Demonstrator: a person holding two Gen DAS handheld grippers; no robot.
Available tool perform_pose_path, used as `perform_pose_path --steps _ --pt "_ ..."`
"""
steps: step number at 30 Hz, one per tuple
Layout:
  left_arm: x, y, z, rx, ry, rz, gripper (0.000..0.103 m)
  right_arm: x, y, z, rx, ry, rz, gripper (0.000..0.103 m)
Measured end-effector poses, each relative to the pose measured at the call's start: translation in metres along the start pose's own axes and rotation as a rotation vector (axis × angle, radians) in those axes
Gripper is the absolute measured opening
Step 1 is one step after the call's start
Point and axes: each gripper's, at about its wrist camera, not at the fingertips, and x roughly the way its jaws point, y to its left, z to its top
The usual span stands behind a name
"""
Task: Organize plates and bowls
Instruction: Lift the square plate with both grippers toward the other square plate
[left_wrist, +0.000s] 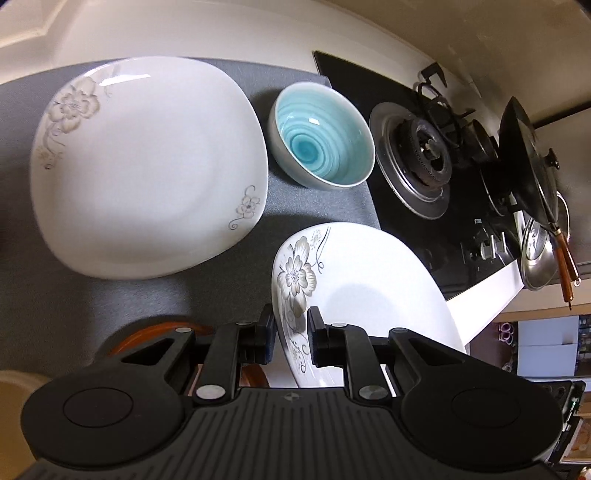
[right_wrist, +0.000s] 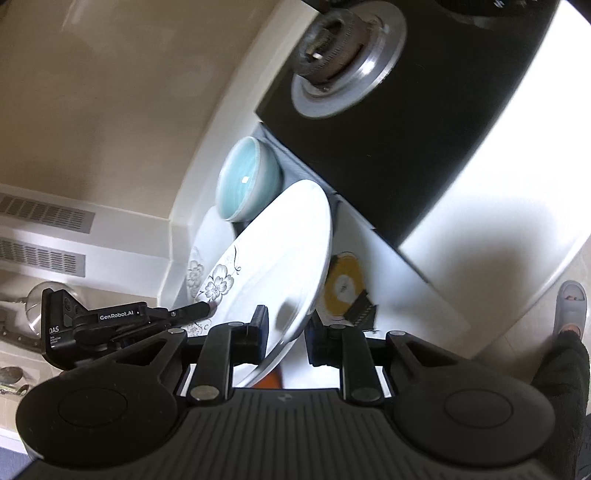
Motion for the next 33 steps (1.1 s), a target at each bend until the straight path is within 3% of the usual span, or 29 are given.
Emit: perform_pose_path --steps 6,13,23,33 --pt "-0.039 0.004 -0.007 0.016 -0.081 0.035 0.019 0.008 0.029 -0.001 -0.043 0.009 0.034 0.023" --pt "-0.066 0.043 -0.003 -0.049 -0.121 0.071 0.019 0.044 0.069 0.004 -0.127 0.062 0.041 0.023" --pt "-0.067 0.110 0.036 -0.114 -0.137 0.128 0.020 0.122 0.101 0.001 -0.175 0.092 0.042 0.023" --pt "-0.053 0.131 0.068 -0.167 -0.161 0.145 0.020 0.166 0.098 0.007 -0.151 0.080 0.012 0.023"
